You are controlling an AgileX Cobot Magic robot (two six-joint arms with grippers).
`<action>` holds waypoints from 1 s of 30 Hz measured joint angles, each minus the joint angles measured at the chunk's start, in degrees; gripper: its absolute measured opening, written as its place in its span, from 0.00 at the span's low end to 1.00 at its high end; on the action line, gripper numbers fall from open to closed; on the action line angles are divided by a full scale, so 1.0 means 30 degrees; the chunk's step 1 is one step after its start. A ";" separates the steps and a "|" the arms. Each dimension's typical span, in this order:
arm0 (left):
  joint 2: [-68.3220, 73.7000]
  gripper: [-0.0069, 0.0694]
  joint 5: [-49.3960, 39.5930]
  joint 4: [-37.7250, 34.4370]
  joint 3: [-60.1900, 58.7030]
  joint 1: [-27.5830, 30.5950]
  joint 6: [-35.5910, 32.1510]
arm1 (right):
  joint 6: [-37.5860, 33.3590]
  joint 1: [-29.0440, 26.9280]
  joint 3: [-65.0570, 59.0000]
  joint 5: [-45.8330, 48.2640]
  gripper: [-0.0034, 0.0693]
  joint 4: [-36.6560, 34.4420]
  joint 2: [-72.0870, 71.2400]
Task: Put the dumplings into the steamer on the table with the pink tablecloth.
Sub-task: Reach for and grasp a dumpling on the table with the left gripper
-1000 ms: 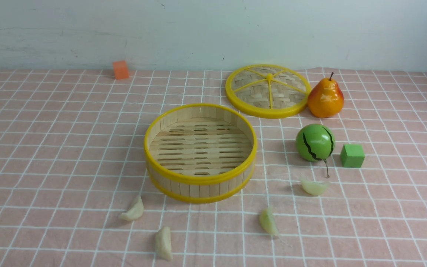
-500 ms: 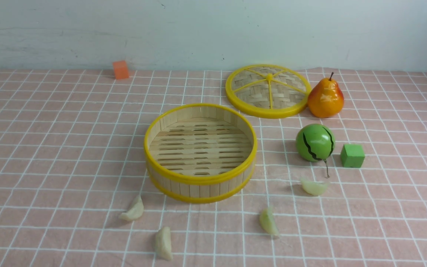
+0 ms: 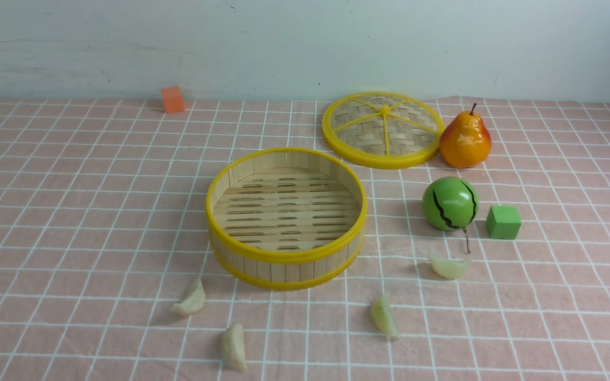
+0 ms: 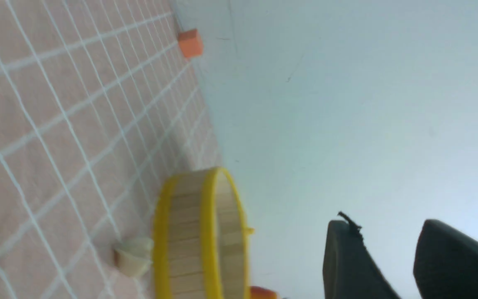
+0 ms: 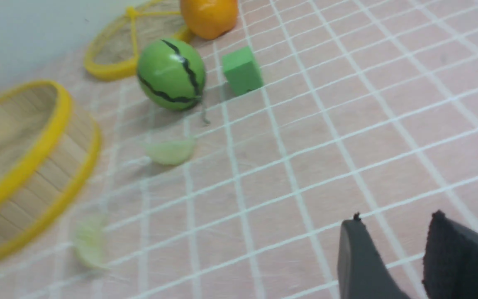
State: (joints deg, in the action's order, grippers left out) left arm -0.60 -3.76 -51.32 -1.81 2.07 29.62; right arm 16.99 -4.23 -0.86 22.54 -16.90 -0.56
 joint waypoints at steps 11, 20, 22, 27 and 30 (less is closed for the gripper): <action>0.0000 0.40 0.0333 -0.4291 0.0000 0.0000 0.0024 | 0.1708 0.0000 -0.0182 0.0017 0.38 -0.9132 0.0000; 0.0000 0.40 -0.2454 -0.3877 0.1656 0.0000 -0.4307 | 0.1544 0.0000 -0.0182 -0.1106 0.38 -0.8754 0.0000; 0.0000 0.38 -0.3258 -0.3233 0.3061 0.0000 -0.6570 | 0.0652 0.0000 -0.0134 -0.1676 0.38 -0.8754 0.0000; 0.2463 0.21 -0.6291 -0.0378 0.6791 0.0000 -0.9657 | -0.3651 0.0000 0.1504 -0.2718 0.33 -0.8696 0.0517; 0.6072 0.07 -0.8609 0.2861 0.9707 0.0000 -0.9992 | -0.7518 0.0000 0.3282 -0.2930 0.19 -0.8696 0.2876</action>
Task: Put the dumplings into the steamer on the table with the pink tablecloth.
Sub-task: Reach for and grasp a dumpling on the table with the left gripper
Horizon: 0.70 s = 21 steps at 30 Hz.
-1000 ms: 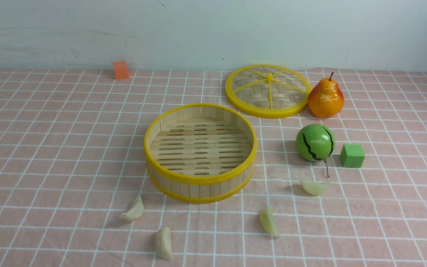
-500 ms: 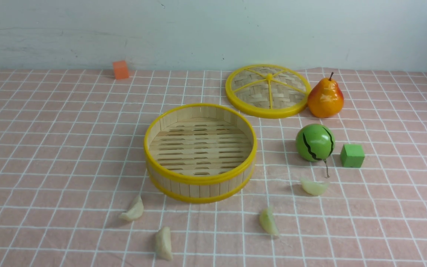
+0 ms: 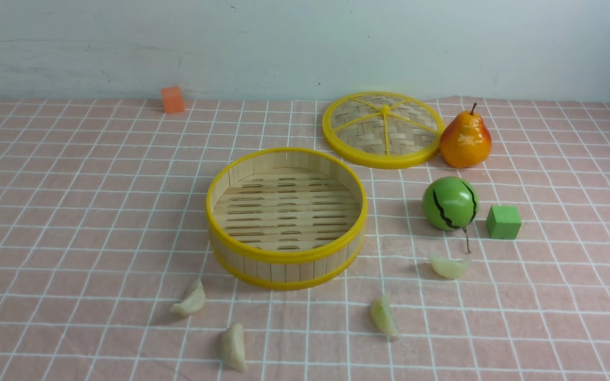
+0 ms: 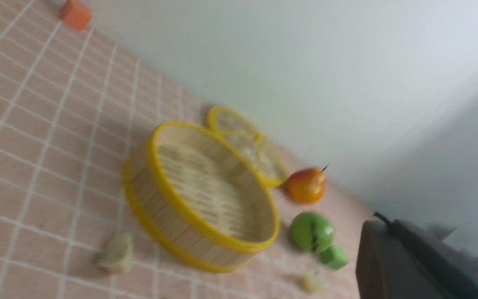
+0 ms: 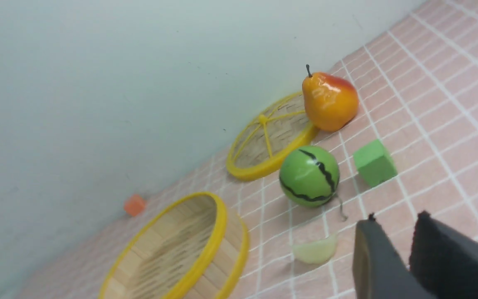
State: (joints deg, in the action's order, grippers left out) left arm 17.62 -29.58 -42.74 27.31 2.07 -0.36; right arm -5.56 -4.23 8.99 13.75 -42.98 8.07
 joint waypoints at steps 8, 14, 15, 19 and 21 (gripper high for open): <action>0.9675 0.07 -0.8414 0.7267 0.7156 -0.0308 -0.0376 | -0.7131 0.0053 0.7164 0.4316 0.02 0.0040 0.9109; 1.4569 0.07 -0.9021 0.9750 0.8576 -0.4124 -0.0488 | -0.8368 0.3052 1.2586 1.1739 0.02 0.1373 1.4935; 1.5139 0.07 -0.9042 0.9871 0.8638 -0.4584 -0.0467 | -0.8368 0.3814 1.3163 1.2630 0.03 0.1821 1.5378; 1.7748 0.07 -0.9175 1.0564 0.9317 -0.6756 -0.0210 | -0.7278 0.7715 1.4920 1.5776 0.03 0.4410 1.7625; 1.9492 0.07 -0.9245 1.1020 1.0097 -0.7200 0.0516 | -0.6103 0.9820 1.5080 1.6899 0.03 0.6416 1.8488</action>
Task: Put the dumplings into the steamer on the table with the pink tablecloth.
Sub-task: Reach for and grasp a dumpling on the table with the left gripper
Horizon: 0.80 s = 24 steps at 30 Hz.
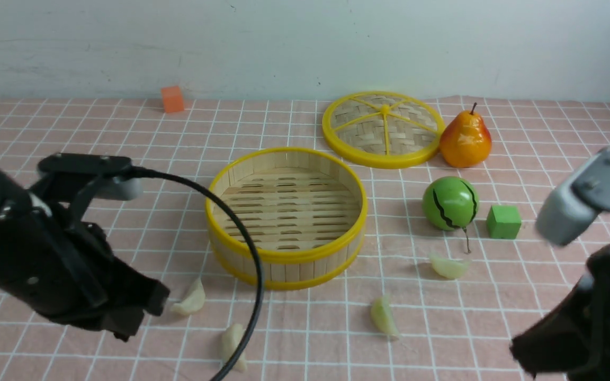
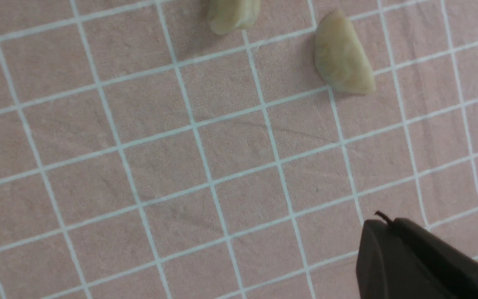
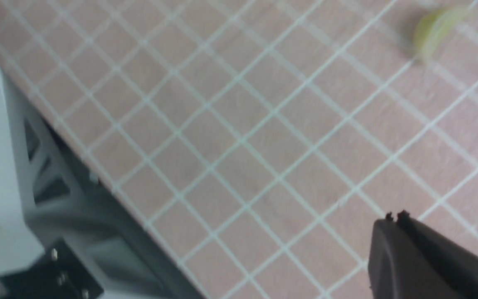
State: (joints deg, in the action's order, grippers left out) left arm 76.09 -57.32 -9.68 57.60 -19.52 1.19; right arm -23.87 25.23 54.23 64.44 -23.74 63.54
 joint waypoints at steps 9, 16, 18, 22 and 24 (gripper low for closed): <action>0.5467 0.47 0.0796 0.1909 0.3733 -0.0074 0.1304 | 0.2270 0.4607 0.0000 -0.0125 0.04 0.3193 0.0851; 0.9145 0.78 0.2573 0.2430 0.4618 -0.0074 0.1309 | 0.2328 0.4751 0.0000 -0.0658 0.04 0.3159 0.0851; 0.9739 0.79 0.2923 0.2452 0.4618 -0.0089 0.1406 | 0.2328 0.4751 0.0000 -0.0658 0.05 0.3159 0.0851; 1.1575 0.74 0.3704 0.2663 0.4663 -0.0089 0.1536 | 0.2328 0.4751 0.0000 -0.0658 0.05 0.3159 0.0851; 1.1671 0.63 0.3584 0.2908 0.4807 -0.0089 0.1880 | 0.2328 0.4751 0.0000 -0.0658 0.05 0.3159 0.0851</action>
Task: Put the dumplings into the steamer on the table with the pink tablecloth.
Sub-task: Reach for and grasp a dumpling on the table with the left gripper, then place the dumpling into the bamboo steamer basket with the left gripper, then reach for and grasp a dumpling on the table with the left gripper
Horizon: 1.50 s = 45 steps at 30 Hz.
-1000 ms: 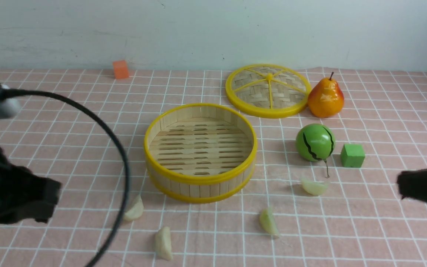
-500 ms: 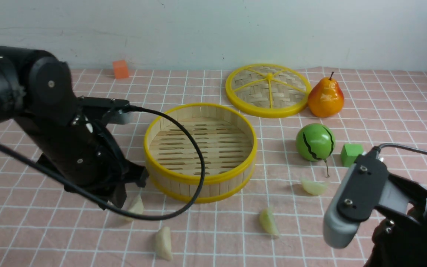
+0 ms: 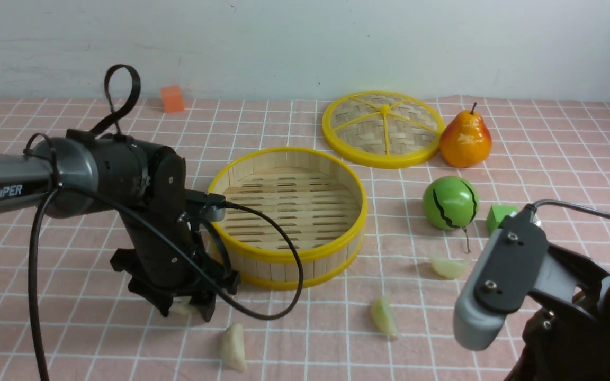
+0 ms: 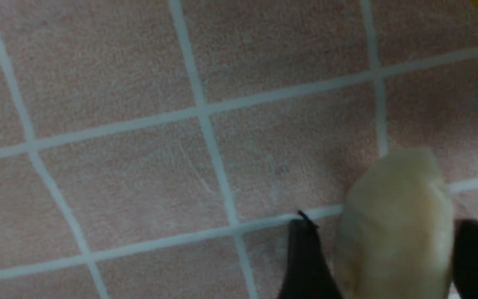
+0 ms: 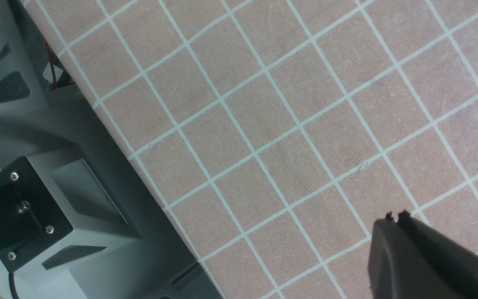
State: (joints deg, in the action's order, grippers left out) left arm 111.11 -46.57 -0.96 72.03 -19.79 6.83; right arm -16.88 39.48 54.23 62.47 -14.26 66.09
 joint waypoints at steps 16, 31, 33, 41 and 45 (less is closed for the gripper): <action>-0.0438 0.45 -0.4315 -0.0270 0.9687 -0.2930 0.0191 | 0.0000 0.0000 0.0000 -0.0564 0.06 0.0130 0.0000; 0.7841 0.45 -0.5434 0.1486 1.7373 -0.3770 0.3061 | 0.0000 0.0000 0.0000 0.1525 0.08 0.0443 0.0007; 0.8126 0.49 -0.5421 0.1464 1.7373 -0.3770 0.3078 | 0.0000 0.0000 0.0000 0.1577 0.08 0.0443 0.0007; 0.7136 0.73 -0.7014 0.1484 1.7476 -0.3770 0.3133 | 0.0000 0.0000 0.0000 0.1688 0.08 0.0592 0.0007; 0.4610 0.75 -0.7939 0.1484 1.7476 -0.3770 0.3116 | 0.0000 0.0000 0.0000 0.1568 0.09 0.0610 0.0007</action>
State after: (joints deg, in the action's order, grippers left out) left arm 124.94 -70.38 3.49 124.45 -31.10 16.17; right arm -16.88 39.48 54.23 67.17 -12.43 66.11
